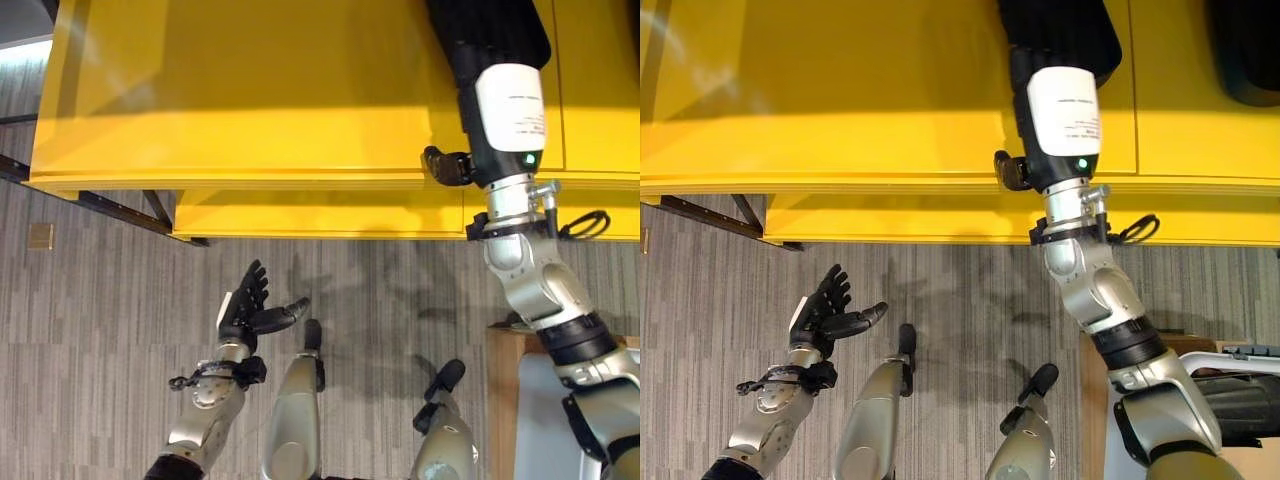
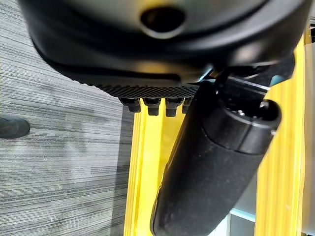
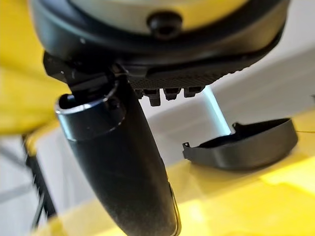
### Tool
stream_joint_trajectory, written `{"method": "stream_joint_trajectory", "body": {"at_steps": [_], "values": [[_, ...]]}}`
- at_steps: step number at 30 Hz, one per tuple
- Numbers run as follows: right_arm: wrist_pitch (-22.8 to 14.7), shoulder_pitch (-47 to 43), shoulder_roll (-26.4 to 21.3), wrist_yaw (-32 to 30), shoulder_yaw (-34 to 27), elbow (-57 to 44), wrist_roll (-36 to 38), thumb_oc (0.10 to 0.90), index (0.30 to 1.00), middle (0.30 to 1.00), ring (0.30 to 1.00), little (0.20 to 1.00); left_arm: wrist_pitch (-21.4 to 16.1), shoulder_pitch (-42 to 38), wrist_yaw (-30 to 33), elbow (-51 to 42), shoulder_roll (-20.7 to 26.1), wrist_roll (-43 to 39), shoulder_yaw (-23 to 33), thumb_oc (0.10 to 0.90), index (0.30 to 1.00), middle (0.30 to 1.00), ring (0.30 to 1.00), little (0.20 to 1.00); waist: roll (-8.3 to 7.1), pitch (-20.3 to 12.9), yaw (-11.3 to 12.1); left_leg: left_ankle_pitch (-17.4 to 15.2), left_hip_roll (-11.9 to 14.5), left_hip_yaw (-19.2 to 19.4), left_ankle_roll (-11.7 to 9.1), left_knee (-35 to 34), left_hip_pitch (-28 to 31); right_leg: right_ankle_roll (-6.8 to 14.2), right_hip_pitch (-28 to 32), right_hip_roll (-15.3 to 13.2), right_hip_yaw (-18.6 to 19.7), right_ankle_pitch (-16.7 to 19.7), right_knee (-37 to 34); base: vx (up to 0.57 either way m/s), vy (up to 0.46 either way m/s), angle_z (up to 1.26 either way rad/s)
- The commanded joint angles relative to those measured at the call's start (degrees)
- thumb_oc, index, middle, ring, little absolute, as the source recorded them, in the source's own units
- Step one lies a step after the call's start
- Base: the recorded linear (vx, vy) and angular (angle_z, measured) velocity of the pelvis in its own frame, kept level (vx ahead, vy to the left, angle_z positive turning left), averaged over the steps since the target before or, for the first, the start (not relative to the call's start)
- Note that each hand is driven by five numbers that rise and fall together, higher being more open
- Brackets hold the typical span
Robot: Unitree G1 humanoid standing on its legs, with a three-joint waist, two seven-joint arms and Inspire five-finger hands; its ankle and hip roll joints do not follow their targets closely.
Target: Move parts from the plastic box to the shelf.
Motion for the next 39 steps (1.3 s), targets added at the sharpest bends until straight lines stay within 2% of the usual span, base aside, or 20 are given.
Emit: {"method": "stream_joint_trajectory", "body": {"at_steps": [1, 3, 10, 13, 16, 17, 20, 22, 25, 32, 39], "values": [[-5.2, -3.6, -1.8, -6.2, -5.5, -9.3, 4.8, 0.9, 1.0, 1.0, 1.0, 1.0, -4.3, 2.9, 0.4, -5.1, 0.6, 1.5, 3.2, 0.9, 1.0, 1.0, 1.0, 1.0, -0.39, -3.6, 0.2, 4.6, 2.0, -0.1, -1.0, -6.7, 3.0, 3.8, 1.4, -2.6, 1.7, -5.0, 8.8, 0.0, 0.002, -0.04], [-6.8, -2.8, -1.2, -6.8, -7.5, -10.8, 8.4, 0.9, 1.0, 1.0, 1.0, 1.0, -4.3, 3.5, 0.4, -5.1, 0.8, 1.4, 3.3, 0.9, 1.0, 1.0, 1.0, 1.0, -0.63, -3.8, -0.2, 4.7, 2.3, 0.1, -1.2, -6.8, 3.4, 3.7, 1.4, -2.5, 2.0, -5.2, 8.8, -0.01, -0.011, -0.1], [-8.2, -4.8, -1.6, -7.3, -9.7, -7.0, 16.3, 0.9, 1.0, 1.0, 1.0, 1.0, -4.4, 4.4, -0.2, -5.0, 1.5, 0.9, 3.5, 0.9, 1.0, 1.0, 1.0, 1.0, -0.92, -4.3, -0.3, 4.9, 2.6, 0.3, -1.5, -7.2, 4.3, 3.7, 1.4, -2.3, 2.5, -5.4, 9.2, -0.01, -0.012, -0.06], [-9.7, -6.7, -1.4, -6.7, -10.8, -3.1, 23.6, 0.9, 1.0, 1.0, 1.0, 1.0, -4.3, 4.6, -0.8, -4.8, 1.6, 0.4, 3.5, 0.9, 1.0, 1.0, 1.0, 1.0, -0.8, -4.5, -0.2, 5.1, 2.8, 0.4, -1.7, -7.5, 4.8, 3.6, 1.3, -2.3, 2.6, -5.6, 9.6, -0.01, -0.018, -0.07], [-11.7, -9.7, -1.0, -4.5, -10.6, 4.0, 34.3, 0.9, 1.0, 1.0, 1.0, 1.0, -3.9, 4.8, -1.8, -4.1, 2.2, -0.5, 2.9, 0.9, 1.0, 1.0, 1.0, 1.0, -0.57, -4.8, 0.1, 5.4, 3.1, 0.4, -1.9, -7.8, 5.4, 3.5, 1.5, -2.1, 2.8, -6.0, 9.9, 0.0, -0.022, -0.06], [-11.8, -9.9, -1.0, -4.5, -10.5, 4.2, 34.4, 0.9, 1.0, 1.0, 1.0, 1.0, -3.9, 4.8, -1.8, -4.1, 2.1, -0.5, 2.9, 0.9, 1.0, 1.0, 1.0, 1.0, -0.55, -4.7, 0.1, 5.4, 3.1, 0.4, -2.0, -7.8, 5.4, 3.5, 1.5, -2.1, 2.8, -6.0, 9.9, 0.0, -0.016, -0.04], [-14.3, -13.7, -0.8, -0.1, -8.6, 12.4, 47.0, 0.9, 1.0, 1.0, 1.0, 1.0, -3.7, 4.9, -3.4, -3.5, 2.7, -1.8, 2.3, 0.9, 1.0, 1.0, 1.0, 1.0, -0.3, -4.9, 0.8, 5.9, 3.3, 0.3, -2.3, -8.5, 6.3, 3.4, 1.5, -1.9, 3.0, -6.3, 10.4, 0.0, -0.037, -0.02], [-14.5, -14.5, -0.9, 0.7, -8.3, 13.8, 49.1, 0.9, 1.0, 1.0, 1.0, 1.0, -3.8, 4.8, -3.5, -3.3, 2.6, -2.2, 2.2, 0.9, 1.0, 1.0, 1.0, 1.0, -0.15, -4.8, 0.9, 6.0, 3.3, 0.4, -2.3, -8.7, 6.6, 3.3, 1.5, -1.9, 3.0, -6.4, 10.5, 0.0, 0.0, 0.0], [-15.5, -15.8, -0.6, 5.0, -7.0, 17.8, 57.2, 0.9, 1.0, 1.0, 1.0, 1.0, -3.3, 5.0, -4.8, -3.1, 2.9, -3.1, 1.7, 0.9, 1.0, 1.0, 1.0, 1.0, 0.2, -5.1, 1.3, 6.7, 3.5, 0.4, -2.6, -9.7, 7.1, 3.3, 1.6, -1.7, 3.0, -6.7, 10.9, 0.01, -0.023, -0.02], [-16.0, -18.7, 0.0, 9.8, -5.0, 24.3, 65.1, 0.9, 1.0, 1.0, 1.0, 1.0, -3.1, 4.6, -6.4, -2.4, 3.0, -4.3, 0.5, 0.9, 1.0, 1.0, 1.0, 1.0, 0.83, -5.3, 2.3, 7.7, 3.7, 0.4, -2.9, -11.7, 8.4, 3.2, 1.8, -1.3, 2.4, -7.2, 11.3, 0.01, -0.015, 0.0], [-15.3, -23.2, -1.0, 11.8, -2.4, 29.9, 66.2, 0.9, 1.0, 1.0, 1.0, 1.0, -2.8, 4.0, -7.3, -1.7, 3.2, -4.7, -0.1, 0.9, 1.0, 1.0, 1.0, 1.0, 0.94, -5.7, 3.1, 8.4, 3.9, 0.2, -3.0, -13.2, 9.0, 3.2, 1.8, -0.9, 1.6, -7.4, 11.7, 0.01, -0.017, 0.0]]}}
